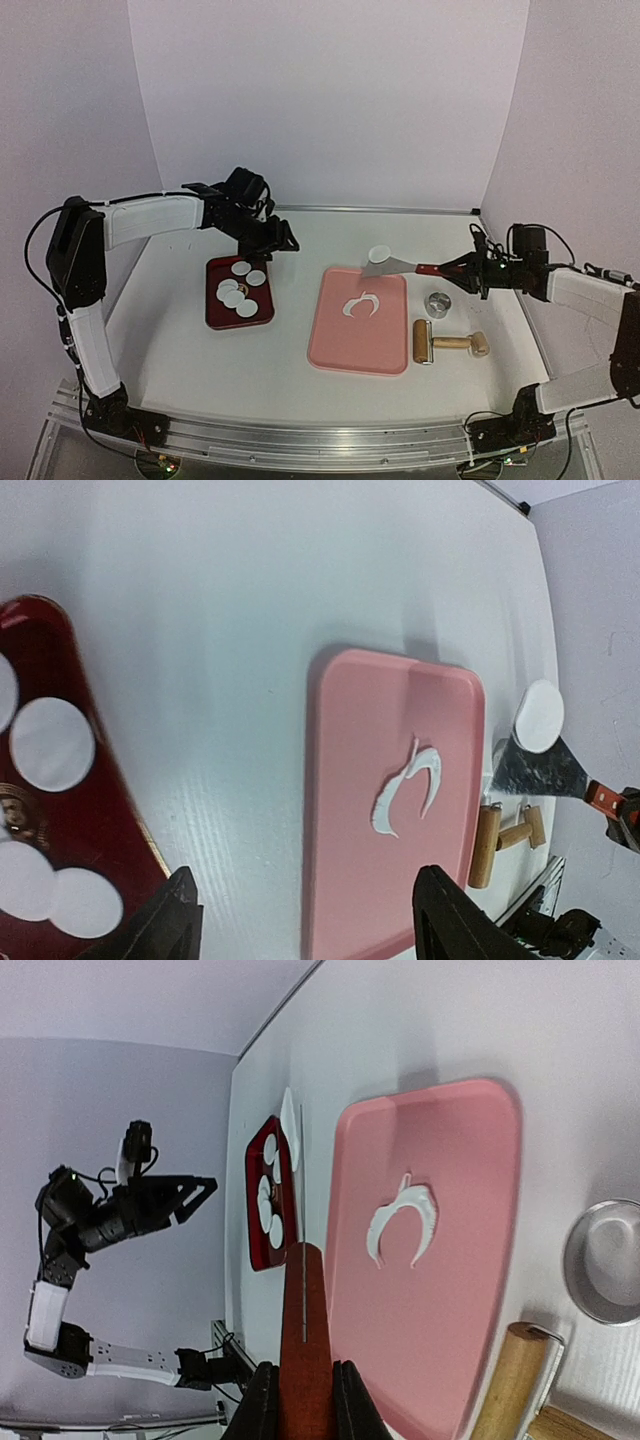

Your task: Roll out the dumpling wrappers from the dough

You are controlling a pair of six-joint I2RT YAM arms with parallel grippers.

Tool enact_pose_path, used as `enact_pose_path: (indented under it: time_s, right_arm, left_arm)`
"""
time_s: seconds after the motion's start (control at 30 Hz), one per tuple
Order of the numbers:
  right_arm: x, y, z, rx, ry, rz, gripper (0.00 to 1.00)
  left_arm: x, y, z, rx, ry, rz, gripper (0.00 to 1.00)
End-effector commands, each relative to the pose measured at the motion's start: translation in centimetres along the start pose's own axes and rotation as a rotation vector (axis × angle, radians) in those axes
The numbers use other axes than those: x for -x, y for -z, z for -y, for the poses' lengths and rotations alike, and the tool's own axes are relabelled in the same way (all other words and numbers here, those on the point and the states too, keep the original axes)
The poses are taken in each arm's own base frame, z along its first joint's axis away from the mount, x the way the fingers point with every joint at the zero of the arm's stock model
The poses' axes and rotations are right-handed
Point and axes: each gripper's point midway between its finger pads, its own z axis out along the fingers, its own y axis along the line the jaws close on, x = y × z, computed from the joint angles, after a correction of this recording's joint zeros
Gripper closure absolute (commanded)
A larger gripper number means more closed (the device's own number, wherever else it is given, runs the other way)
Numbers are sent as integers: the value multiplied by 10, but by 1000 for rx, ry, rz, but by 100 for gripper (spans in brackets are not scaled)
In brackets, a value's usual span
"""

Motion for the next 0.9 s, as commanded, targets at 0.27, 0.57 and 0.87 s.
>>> enact_pose_path:
  time_s: [0.27, 0.57, 0.87]
  right_arm:
    - [-10, -84, -90, 40, 179, -67, 100]
    - [-49, -173, -133, 102, 240, -180, 100]
    - [-76, -228, -136, -71, 380, -210, 100]
  left_arm:
    - [70, 121, -28, -23, 18, 182, 26]
    - [62, 140, -34, -41, 27, 186, 26]
    - [59, 147, -47, -26, 20, 181, 25]
